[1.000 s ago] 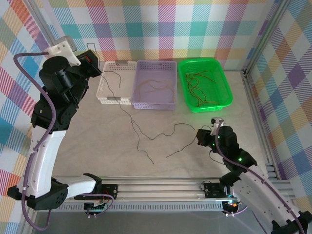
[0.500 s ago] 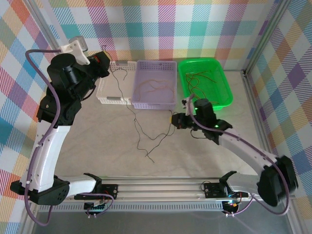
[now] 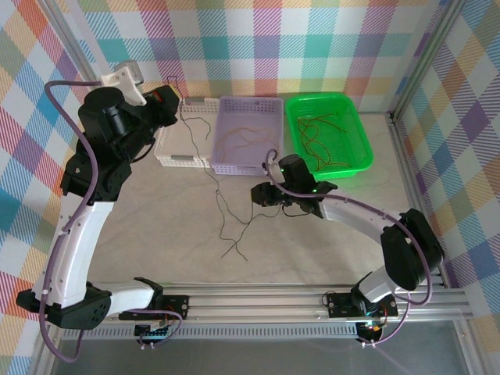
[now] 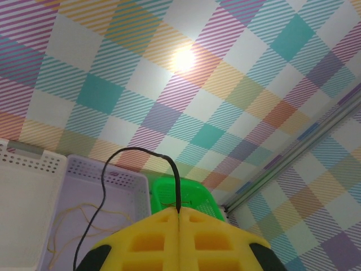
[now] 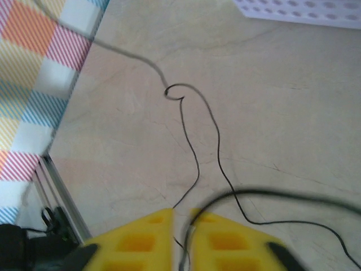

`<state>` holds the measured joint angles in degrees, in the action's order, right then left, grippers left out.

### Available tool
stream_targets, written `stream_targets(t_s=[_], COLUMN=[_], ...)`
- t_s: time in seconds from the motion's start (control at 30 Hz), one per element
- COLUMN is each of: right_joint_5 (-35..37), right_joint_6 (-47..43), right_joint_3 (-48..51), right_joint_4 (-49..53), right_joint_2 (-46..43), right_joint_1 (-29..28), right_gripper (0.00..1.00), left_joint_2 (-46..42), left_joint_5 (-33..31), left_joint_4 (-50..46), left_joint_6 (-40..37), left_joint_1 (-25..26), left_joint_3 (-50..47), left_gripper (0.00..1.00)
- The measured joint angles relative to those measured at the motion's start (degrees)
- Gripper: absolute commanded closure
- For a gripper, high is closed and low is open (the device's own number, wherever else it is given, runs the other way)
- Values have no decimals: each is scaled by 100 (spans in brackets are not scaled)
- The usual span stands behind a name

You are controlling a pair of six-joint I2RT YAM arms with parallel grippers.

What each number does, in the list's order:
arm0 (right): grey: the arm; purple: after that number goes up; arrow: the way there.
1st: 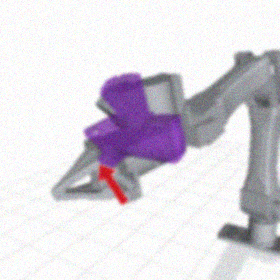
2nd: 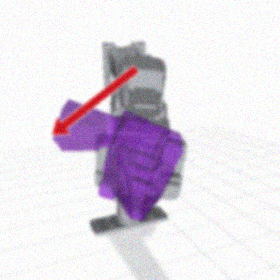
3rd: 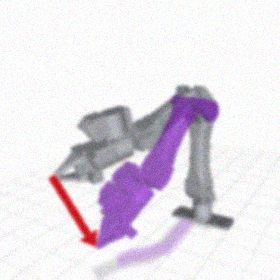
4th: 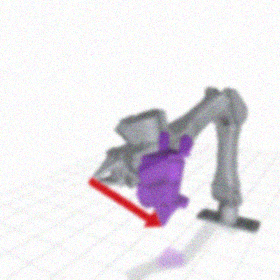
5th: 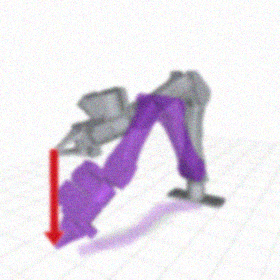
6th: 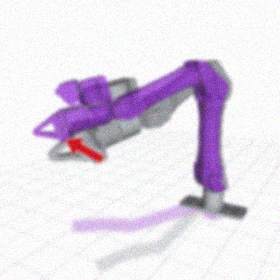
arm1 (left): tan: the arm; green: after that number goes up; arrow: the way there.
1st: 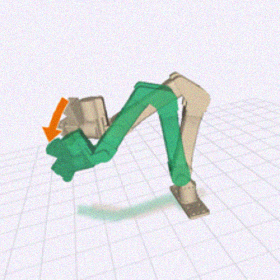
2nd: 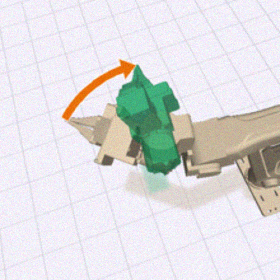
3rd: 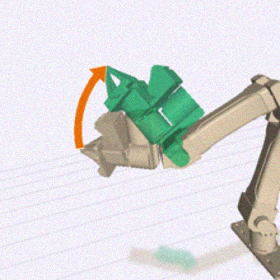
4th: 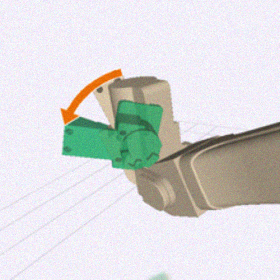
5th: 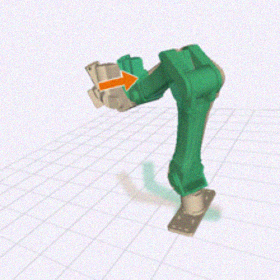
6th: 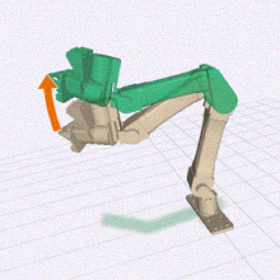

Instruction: Untangle the cables

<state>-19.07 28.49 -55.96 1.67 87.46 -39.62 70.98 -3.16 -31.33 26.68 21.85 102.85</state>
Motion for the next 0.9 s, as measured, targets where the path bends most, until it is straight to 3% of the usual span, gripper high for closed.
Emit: stream_targets(t_s=[0.07, 0.17, 0.37, 0.9], right_joint_5=[48, 173, 470, 1558], right_joint_6=[-129, -345, -570, -841], right_joint_3=[-7, -96, -472, -909], right_joint_4=[-63, -173, -459, -892], right_joint_2=[96, 275, 756, 2229], right_joint_1=[-179, -527, -990, -1558], right_gripper=[56, 52, 50, 50], left_joint_2=[0, 0, -22, -260], left_joint_5=[37, 83, 122, 116], left_joint_4=[0, 2, 0, -17], left_joint_6=[55, 116, 203, 247], left_joint_1=[0, 0, 0, -2], left_joint_3=[-35, -39, -39, 15], left_gripper=[100, 100, 100, 100])
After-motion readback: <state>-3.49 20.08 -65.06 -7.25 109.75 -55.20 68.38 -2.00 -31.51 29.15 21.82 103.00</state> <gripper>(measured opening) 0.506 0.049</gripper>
